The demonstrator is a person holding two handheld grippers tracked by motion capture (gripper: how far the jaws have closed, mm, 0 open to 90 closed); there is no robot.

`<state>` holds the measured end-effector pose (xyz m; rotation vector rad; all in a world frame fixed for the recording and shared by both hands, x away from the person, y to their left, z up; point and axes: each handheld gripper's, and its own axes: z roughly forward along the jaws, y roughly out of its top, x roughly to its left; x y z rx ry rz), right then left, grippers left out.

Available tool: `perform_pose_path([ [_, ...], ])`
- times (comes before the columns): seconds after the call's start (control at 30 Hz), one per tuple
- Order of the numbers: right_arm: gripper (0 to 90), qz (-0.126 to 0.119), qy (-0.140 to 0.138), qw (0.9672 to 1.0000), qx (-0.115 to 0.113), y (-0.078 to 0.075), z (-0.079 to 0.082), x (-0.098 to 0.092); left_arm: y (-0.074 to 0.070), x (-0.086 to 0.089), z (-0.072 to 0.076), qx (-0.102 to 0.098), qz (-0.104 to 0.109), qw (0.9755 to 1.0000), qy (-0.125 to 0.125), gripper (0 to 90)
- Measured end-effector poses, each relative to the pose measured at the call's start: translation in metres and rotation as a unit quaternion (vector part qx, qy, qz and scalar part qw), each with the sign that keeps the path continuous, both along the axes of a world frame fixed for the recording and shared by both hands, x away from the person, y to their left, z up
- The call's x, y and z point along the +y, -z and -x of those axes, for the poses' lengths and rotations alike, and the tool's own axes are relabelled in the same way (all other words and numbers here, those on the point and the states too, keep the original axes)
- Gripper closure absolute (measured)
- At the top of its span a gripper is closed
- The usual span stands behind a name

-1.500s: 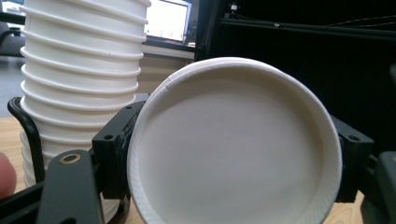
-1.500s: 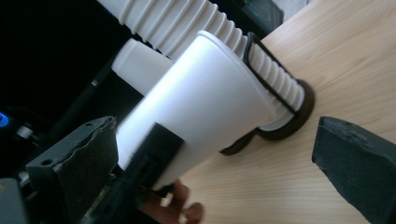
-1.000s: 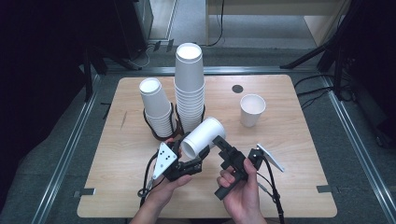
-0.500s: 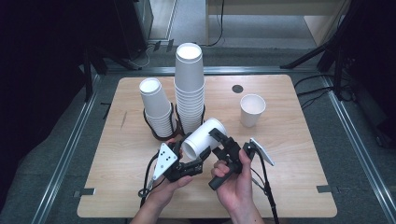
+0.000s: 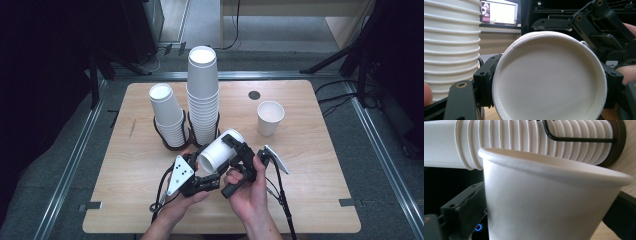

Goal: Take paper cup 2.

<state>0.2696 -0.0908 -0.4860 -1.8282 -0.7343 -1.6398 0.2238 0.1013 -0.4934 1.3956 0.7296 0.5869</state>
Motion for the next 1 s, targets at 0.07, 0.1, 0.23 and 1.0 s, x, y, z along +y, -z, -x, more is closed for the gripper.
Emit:
perform_pose_path([
  [0.07, 7.8, 0.004, 0.007, 1.0000, 0.005, 0.000, 0.000, 0.000, 0.000, 0.000, 0.000, 0.001, 0.000, 1.0000, 0.000, 22.3],
  [0.1, 8.1, 0.006, 0.009, 0.9999, 0.004, 0.001, 0.000, 0.000, 0.000, 0.001, 0.000, 0.002, 0.000, 1.0000, 0.001, 22.3],
  [0.23, 9.8, 0.002, 0.014, 0.9999, -0.004, 0.000, 0.002, 0.001, 0.000, 0.001, 0.000, -0.004, -0.001, 1.0000, 0.003, 21.9],
  [1.0, 11.9, 0.009, 0.049, 0.9976, -0.048, 0.000, 0.006, 0.001, -0.012, 0.018, -0.002, 0.073, -0.037, 0.9965, 0.018, 2.2],
])
